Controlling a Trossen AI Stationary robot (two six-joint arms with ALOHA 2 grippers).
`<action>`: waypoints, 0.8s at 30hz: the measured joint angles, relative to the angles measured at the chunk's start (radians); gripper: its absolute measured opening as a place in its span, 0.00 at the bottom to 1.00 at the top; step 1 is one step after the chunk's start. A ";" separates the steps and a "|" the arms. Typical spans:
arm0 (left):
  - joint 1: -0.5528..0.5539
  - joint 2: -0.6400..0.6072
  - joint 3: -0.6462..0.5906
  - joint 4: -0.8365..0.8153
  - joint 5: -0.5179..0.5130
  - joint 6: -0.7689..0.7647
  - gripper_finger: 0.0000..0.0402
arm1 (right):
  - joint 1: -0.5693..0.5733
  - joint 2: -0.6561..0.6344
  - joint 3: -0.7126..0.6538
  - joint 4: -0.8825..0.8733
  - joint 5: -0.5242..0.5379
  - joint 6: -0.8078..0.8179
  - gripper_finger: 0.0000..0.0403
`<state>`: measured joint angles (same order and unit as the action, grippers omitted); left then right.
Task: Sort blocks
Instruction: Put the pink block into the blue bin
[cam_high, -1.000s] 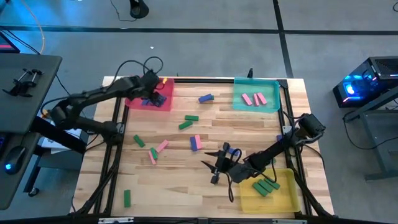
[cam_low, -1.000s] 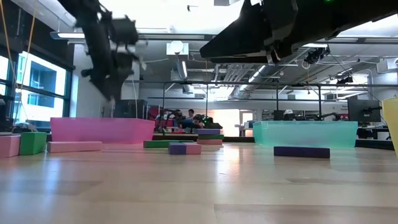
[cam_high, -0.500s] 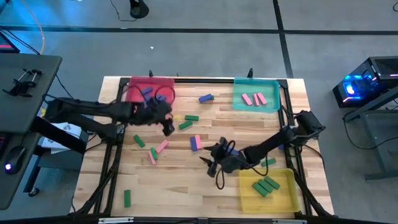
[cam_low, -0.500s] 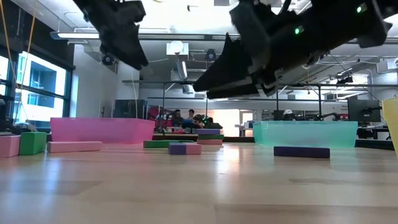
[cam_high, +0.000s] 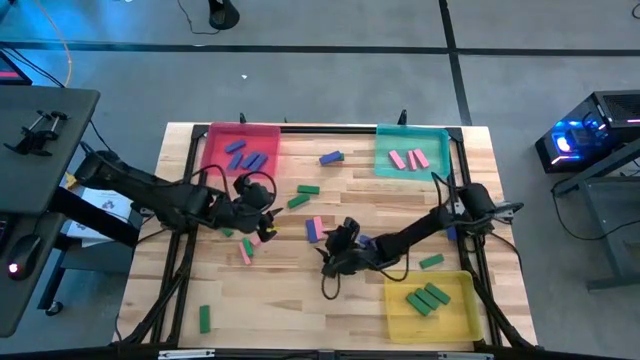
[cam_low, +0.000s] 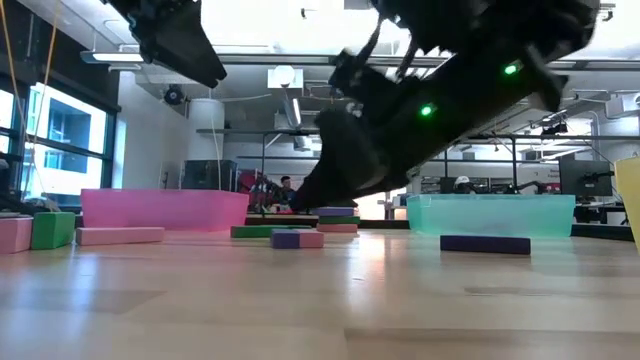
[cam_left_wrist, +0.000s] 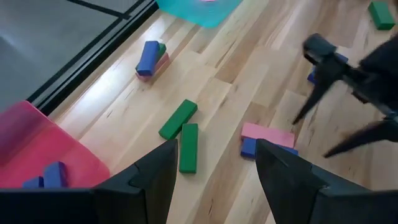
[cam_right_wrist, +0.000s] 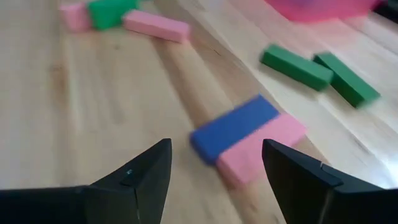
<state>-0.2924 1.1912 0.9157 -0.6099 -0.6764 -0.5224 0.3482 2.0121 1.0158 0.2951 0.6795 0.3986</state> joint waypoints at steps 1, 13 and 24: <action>-0.004 0.000 0.000 -0.001 -0.005 0.000 0.50 | -0.008 0.002 0.008 -0.031 -0.001 0.019 0.59; -0.006 0.000 0.000 -0.013 -0.038 -0.001 0.50 | -0.078 0.004 0.017 -0.121 -0.025 0.099 0.59; -0.006 0.000 0.000 -0.026 -0.039 -0.001 0.50 | -0.087 -0.049 0.019 -0.351 -0.024 0.202 0.59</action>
<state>-0.2981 1.1910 0.9157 -0.6357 -0.7152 -0.5236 0.2608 1.9634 1.0347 -0.0564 0.6553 0.6007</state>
